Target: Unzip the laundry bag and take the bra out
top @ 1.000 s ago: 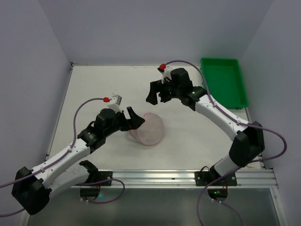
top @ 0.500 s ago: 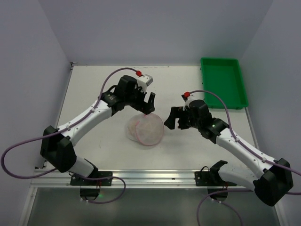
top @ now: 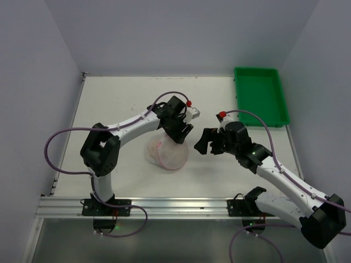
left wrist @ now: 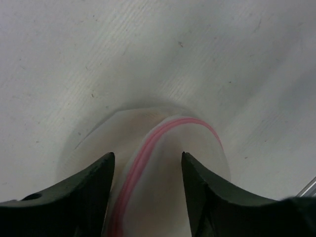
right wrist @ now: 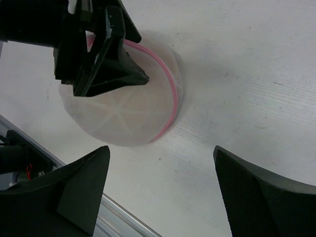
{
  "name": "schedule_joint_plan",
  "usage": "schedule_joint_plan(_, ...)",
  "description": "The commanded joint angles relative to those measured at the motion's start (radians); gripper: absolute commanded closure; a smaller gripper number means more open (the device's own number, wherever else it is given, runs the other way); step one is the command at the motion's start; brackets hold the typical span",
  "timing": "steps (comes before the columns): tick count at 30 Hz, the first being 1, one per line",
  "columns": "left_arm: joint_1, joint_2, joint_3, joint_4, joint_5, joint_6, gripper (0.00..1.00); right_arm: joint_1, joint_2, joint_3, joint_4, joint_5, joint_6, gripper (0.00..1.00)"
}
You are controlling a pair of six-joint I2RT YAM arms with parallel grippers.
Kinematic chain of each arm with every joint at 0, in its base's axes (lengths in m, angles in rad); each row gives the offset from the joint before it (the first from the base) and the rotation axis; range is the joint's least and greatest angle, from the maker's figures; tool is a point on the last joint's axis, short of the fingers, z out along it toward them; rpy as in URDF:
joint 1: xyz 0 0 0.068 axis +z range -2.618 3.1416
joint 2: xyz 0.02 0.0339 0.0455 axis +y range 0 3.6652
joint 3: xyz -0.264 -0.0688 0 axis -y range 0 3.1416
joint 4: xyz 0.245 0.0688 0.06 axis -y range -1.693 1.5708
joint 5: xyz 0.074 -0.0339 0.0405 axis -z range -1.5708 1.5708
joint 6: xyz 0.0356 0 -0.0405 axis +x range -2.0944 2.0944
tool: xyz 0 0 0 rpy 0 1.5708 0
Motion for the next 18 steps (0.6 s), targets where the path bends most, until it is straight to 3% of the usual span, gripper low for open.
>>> schedule_joint_plan(1, 0.003, 0.009, 0.051, -0.096, -0.040, 0.049, 0.43, 0.003, -0.014, -0.009, 0.026, 0.021, 0.000, 0.13)
schedule_joint_plan(2, 0.003, 0.005, 0.048, -0.096, -0.040, 0.049, 0.59, 0.003, -0.012, -0.011, 0.028, 0.021, 0.000, 0.13)
schedule_joint_plan(4, 0.004, -0.020, 0.032, -0.093, -0.041, 0.043, 0.76, 0.003, -0.014, -0.009, 0.028, 0.020, -0.003, 0.13)
schedule_joint_plan(5, 0.006, -0.032, 0.025, -0.082, -0.041, 0.029, 0.91, 0.003, -0.012, -0.008, 0.030, 0.017, -0.004, 0.13)
schedule_joint_plan(6, 0.015, -0.046, 0.014, -0.073, -0.038, 0.016, 0.98, 0.003, -0.017, -0.008, 0.034, 0.015, -0.005, 0.13)
schedule_joint_plan(10, 0.078, -0.183, -0.099, 0.034, -0.015, -0.157, 1.00, 0.004, -0.027, -0.002, 0.082, 0.000, -0.033, 0.14)
schedule_joint_plan(18, 0.132, -0.549, -0.542, 0.565, -0.268, -0.878, 1.00, 0.101, 0.064, 0.051, 0.207, -0.069, 0.009, 0.19)
